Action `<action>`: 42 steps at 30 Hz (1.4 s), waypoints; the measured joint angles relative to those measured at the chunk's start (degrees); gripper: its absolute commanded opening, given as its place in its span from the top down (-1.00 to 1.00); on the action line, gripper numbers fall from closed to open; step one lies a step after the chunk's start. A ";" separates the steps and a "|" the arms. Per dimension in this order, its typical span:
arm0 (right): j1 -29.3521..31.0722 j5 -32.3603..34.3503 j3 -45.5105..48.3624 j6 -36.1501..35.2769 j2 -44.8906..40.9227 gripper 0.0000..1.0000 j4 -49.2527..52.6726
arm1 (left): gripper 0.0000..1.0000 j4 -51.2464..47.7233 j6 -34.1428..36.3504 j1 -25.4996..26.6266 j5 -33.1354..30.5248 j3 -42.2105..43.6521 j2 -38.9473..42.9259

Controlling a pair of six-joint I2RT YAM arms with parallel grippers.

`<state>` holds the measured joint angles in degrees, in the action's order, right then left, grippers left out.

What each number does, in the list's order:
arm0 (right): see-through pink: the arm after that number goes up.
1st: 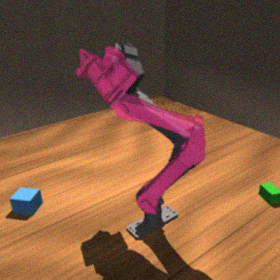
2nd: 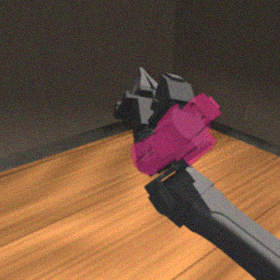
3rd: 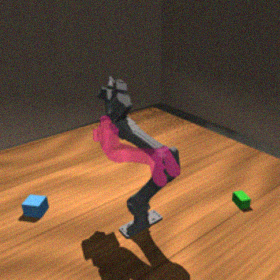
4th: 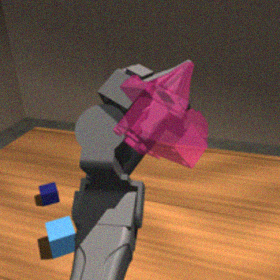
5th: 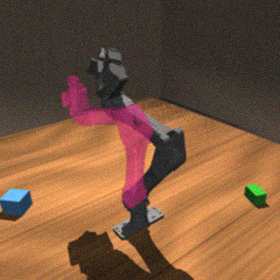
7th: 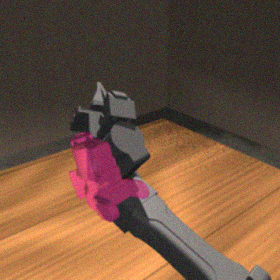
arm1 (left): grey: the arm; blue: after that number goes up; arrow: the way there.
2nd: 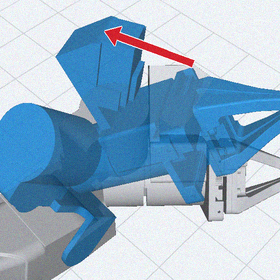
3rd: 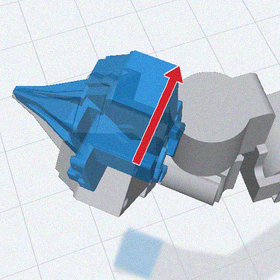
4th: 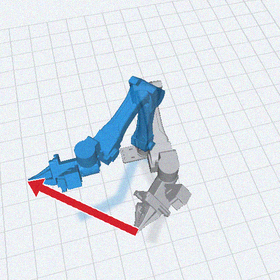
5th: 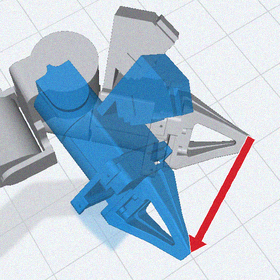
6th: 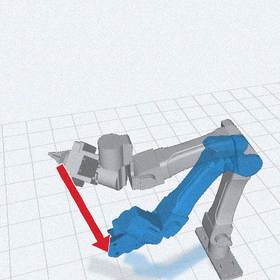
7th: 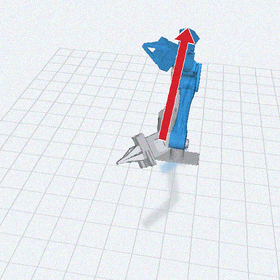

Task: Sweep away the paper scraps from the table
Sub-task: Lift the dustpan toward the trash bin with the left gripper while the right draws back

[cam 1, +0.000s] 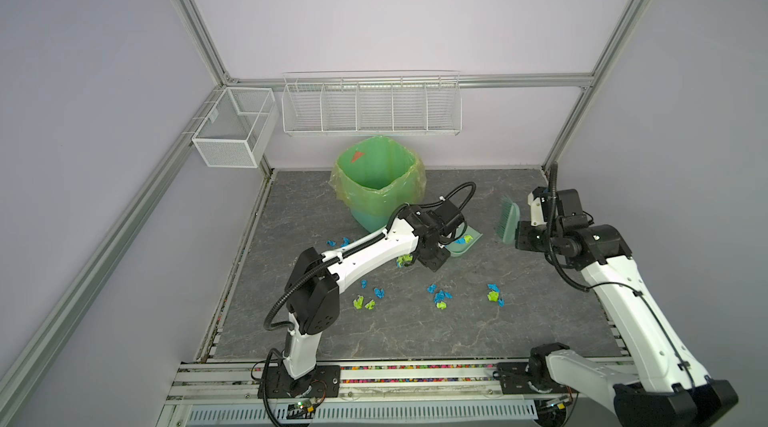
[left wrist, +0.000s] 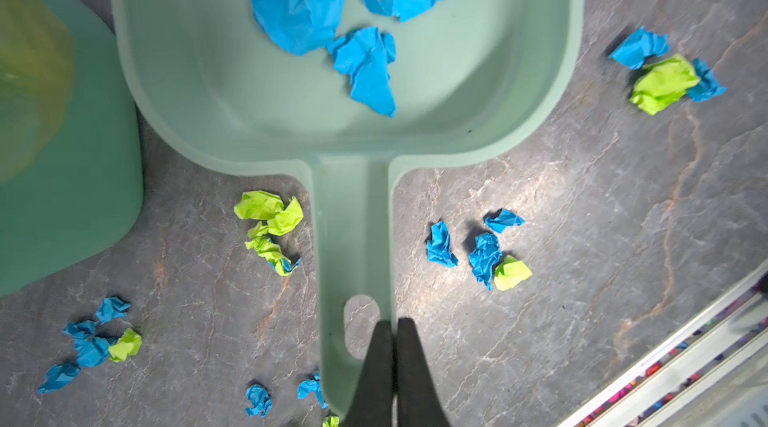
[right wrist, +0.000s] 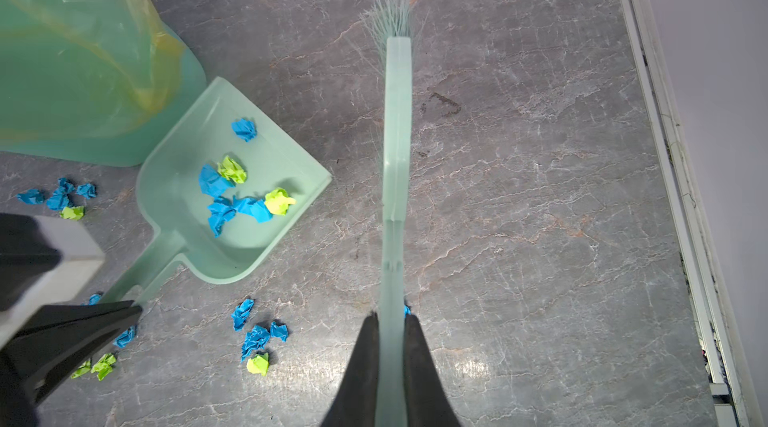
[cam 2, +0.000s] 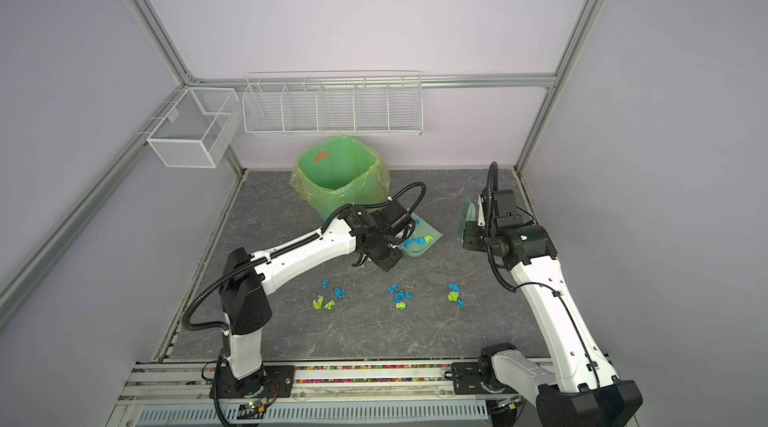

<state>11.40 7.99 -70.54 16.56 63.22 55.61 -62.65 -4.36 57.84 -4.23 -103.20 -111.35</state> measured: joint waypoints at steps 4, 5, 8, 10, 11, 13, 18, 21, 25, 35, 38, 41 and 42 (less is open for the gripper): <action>-1.20 0.39 1.03 0.00 -1.36 0.86 0.07 | 1.00 -0.35 -0.22 0.00 0.11 -3.54 0.04; -1.31 0.42 1.09 0.00 -1.77 0.87 0.04 | 1.00 -0.44 -0.35 0.00 0.20 -4.48 0.04; -1.64 0.42 1.20 -0.02 -2.67 0.86 0.04 | 1.00 -0.81 -1.05 -0.26 0.85 -7.04 0.09; -1.84 0.39 1.40 -0.02 -2.95 0.86 0.04 | 1.00 -0.87 -1.46 -0.63 1.79 -8.46 0.28; -1.86 0.37 1.64 0.00 -3.06 0.86 0.02 | 1.00 -0.83 -1.75 -0.98 2.58 -8.96 0.50; -1.92 0.31 2.16 0.00 -3.15 0.86 0.04 | 1.00 -0.85 -2.67 -2.03 3.98 -9.55 1.05; -1.95 0.11 3.54 0.00 -3.45 0.86 0.07 | 1.00 -0.87 -3.74 -4.28 5.64 -12.00 1.68; -1.95 0.13 3.65 -0.02 -3.74 0.86 0.07 | 1.00 -0.85 -4.15 -4.44 6.01 -13.90 1.75; -1.95 0.09 3.67 -0.04 -3.93 0.86 0.07 | 1.00 -0.72 -4.55 -4.44 6.23 -16.17 1.99; -1.95 -0.28 4.35 -0.07 -4.83 0.86 -0.50 | 1.00 -0.13 -7.32 -6.16 9.27 -21.09 2.08; -1.97 -0.28 4.35 -0.09 -4.94 0.86 -0.61 | 1.00 0.48 -8.15 -6.86 10.21 -21.77 2.10; -1.97 -0.28 4.35 -0.11 -4.94 0.86 -0.63 | 1.00 1.11 -9.25 -7.56 11.19 -21.84 2.10; -1.97 -0.31 4.35 -0.11 -4.94 0.86 -0.63 | 1.00 1.31 -9.66 -7.78 11.61 -21.84 2.10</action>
<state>9.43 7.68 -66.19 16.45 58.28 54.98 -61.34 -14.02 50.06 7.38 -125.03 -109.25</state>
